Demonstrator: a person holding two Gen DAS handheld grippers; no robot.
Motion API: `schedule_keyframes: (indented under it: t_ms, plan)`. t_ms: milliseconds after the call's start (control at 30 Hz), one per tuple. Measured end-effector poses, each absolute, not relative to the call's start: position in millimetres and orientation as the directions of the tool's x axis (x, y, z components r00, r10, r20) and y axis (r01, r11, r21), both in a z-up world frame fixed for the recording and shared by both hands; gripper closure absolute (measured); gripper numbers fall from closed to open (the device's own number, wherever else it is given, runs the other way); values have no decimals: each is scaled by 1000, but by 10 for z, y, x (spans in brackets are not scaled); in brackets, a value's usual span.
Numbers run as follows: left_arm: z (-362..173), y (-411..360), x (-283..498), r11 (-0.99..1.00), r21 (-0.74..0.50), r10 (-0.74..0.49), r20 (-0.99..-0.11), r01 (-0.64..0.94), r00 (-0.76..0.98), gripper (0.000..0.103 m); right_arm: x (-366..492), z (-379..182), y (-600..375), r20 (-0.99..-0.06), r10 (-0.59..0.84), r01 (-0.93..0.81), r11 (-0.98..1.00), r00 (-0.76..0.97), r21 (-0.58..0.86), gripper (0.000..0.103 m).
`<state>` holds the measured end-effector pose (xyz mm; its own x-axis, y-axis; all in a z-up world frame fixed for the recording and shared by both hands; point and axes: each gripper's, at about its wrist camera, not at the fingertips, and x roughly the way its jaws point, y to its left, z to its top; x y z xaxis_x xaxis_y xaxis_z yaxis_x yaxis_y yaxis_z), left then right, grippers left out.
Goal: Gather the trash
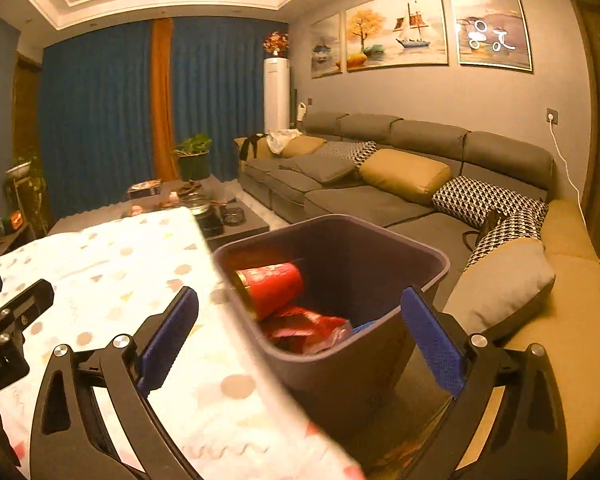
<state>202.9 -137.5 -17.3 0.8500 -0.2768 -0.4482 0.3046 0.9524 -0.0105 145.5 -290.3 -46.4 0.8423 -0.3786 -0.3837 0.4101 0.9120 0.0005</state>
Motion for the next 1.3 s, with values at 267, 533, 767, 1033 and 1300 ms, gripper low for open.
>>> schedule_keyframes:
  t_ms: [267, 533, 767, 1033, 1300]
  plan:
    - [-156, -908, 1594, 963, -71, -265, -447, 261, 854, 6, 1094, -451, -2491, -377, -339, 366, 931, 862, 1, 6]
    - [-123, -556, 1257, 972, -79, -235, -437, 223, 868, 6, 734, -401, -2100, -339, -319, 338, 941, 885, -3, 6]
    - [-115, -387, 1022, 968, -91, -250, -433, 234, 866, 6, 474, -378, -1836, -319, -305, 316, 948, 898, -16, 6]
    - [-139, -221, 902, 967, -119, -254, -439, 224, 862, 6, 328, -374, -1705, -310, -310, 316, 948, 899, -32, 6]
    - [-114, -198, 832, 964, -130, -267, -432, 233, 861, 6, 264, -367, -1679, -306, -312, 317, 948, 900, -35, 6]
